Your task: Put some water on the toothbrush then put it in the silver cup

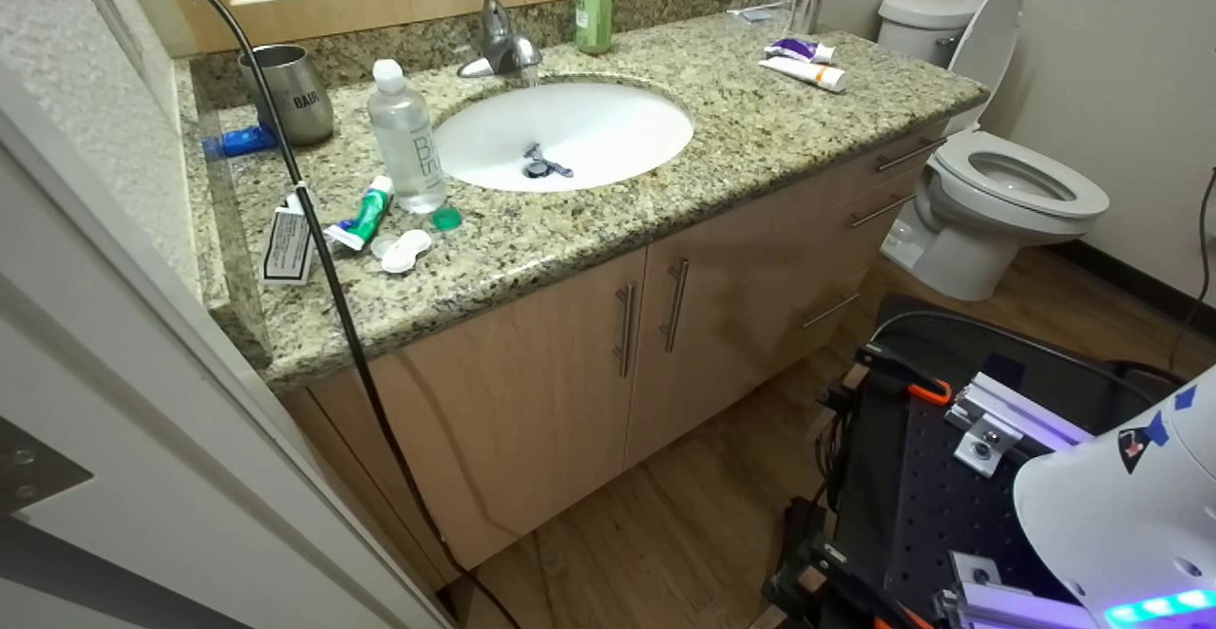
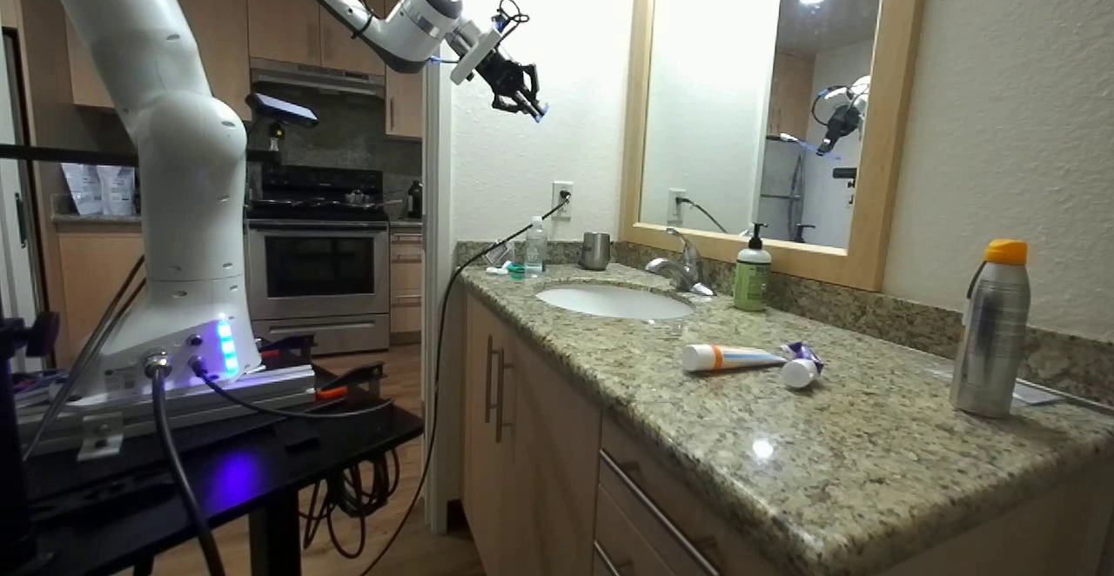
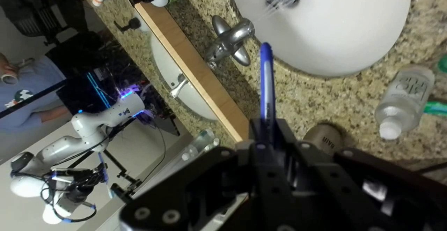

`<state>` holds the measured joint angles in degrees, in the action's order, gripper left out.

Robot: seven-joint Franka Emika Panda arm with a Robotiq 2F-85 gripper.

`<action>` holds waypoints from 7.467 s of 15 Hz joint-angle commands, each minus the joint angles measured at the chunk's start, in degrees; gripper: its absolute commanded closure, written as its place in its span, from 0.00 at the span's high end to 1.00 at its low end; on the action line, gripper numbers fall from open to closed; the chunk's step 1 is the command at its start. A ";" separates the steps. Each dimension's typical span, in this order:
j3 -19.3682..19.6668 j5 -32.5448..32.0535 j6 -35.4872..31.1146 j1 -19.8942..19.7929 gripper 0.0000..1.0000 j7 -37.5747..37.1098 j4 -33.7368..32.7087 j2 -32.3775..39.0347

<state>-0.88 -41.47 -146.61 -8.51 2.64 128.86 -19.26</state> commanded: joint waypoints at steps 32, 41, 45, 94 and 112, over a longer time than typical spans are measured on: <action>14.59 6.92 -43.93 8.71 0.03 -51.23 -41.76 50.25; -9.95 -0.30 -45.17 -12.50 0.11 -34.95 -52.43 58.05; -9.99 -1.07 -44.19 -12.70 0.03 -34.09 -54.19 59.74; -10.32 26.13 -46.93 -1.83 0.11 -7.20 -71.68 82.38; -9.14 26.76 -45.53 -1.20 0.99 -7.65 -70.92 81.74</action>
<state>-11.15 -15.35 -193.29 -10.26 -4.71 56.77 63.43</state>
